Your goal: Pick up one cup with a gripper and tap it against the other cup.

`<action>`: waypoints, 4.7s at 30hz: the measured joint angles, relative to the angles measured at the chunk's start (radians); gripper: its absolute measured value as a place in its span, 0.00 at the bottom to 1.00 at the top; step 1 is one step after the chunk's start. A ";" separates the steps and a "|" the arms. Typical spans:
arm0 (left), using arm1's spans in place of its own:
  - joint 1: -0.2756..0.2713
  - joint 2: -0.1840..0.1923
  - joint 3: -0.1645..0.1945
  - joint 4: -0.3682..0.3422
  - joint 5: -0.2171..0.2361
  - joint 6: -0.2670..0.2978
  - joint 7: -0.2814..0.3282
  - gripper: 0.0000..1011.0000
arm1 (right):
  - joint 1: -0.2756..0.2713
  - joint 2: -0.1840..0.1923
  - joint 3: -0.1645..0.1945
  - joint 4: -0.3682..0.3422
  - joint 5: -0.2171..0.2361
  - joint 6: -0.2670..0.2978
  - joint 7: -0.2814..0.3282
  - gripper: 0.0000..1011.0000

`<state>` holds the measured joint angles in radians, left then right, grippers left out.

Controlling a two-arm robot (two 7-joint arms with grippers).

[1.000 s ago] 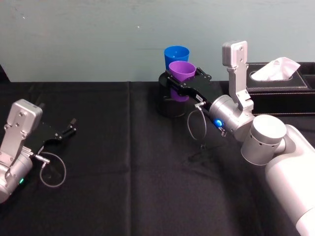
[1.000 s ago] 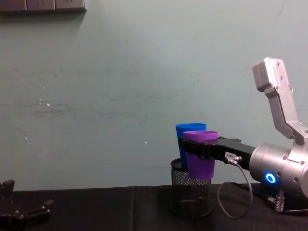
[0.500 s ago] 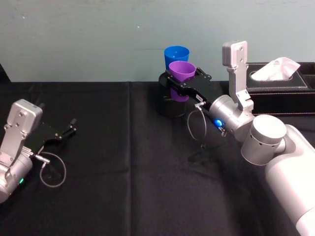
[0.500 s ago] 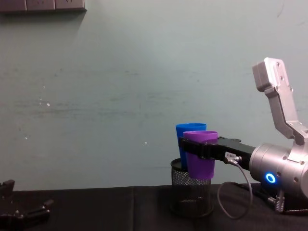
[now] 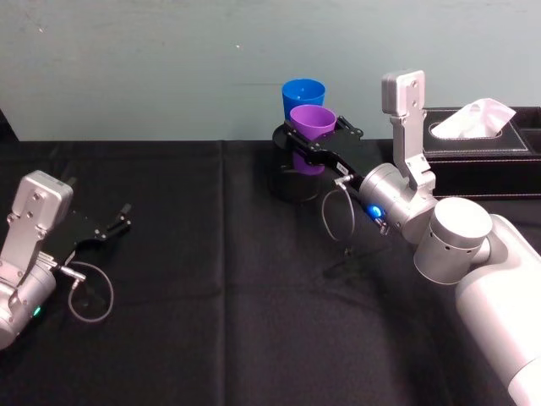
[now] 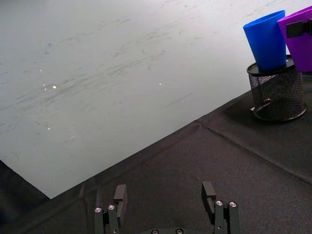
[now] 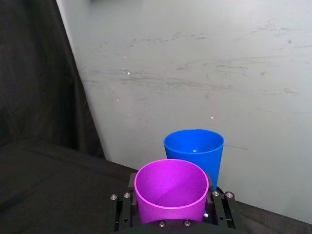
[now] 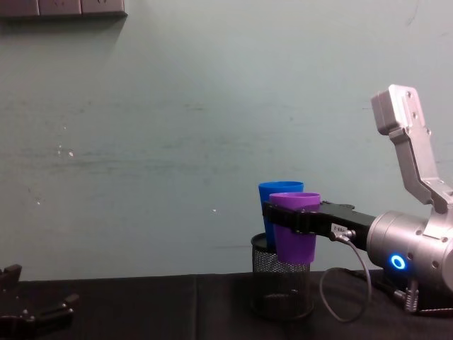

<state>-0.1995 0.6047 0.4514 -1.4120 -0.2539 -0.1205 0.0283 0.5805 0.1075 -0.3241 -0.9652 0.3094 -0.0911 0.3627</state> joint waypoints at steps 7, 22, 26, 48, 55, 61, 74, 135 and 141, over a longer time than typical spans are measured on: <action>0.000 0.000 0.000 0.000 0.000 0.000 0.000 0.99 | 0.000 0.000 0.000 0.000 0.000 0.000 0.000 0.73; 0.000 0.000 0.000 0.000 0.000 0.000 0.000 0.99 | 0.000 0.000 0.000 0.000 0.000 0.000 0.000 0.73; 0.000 0.000 0.000 0.000 0.000 0.000 0.000 0.99 | 0.000 0.000 0.000 0.000 0.000 0.000 0.000 0.73; 0.000 0.000 0.000 0.000 0.000 0.000 0.000 0.99 | 0.000 0.000 0.000 0.000 0.000 0.000 0.000 0.73; 0.000 0.000 0.000 0.000 0.000 0.000 0.000 0.99 | 0.000 0.000 0.000 0.000 0.000 0.000 0.000 0.73; 0.000 0.000 0.000 0.000 0.000 0.000 0.000 0.99 | 0.000 0.000 0.000 0.000 0.000 0.000 0.000 0.73; 0.000 0.000 0.000 0.000 0.000 0.000 0.000 0.99 | 0.000 0.000 0.000 0.000 0.000 0.000 0.000 0.73; 0.000 0.000 0.000 0.000 0.000 0.000 0.000 0.99 | 0.000 0.000 0.000 0.000 0.000 0.000 0.000 0.73; 0.000 0.000 0.000 0.000 0.000 0.000 0.000 0.99 | 0.000 0.000 0.000 0.000 0.000 0.000 0.000 0.73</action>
<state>-0.1995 0.6047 0.4514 -1.4120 -0.2539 -0.1205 0.0283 0.5805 0.1075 -0.3241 -0.9652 0.3094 -0.0911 0.3628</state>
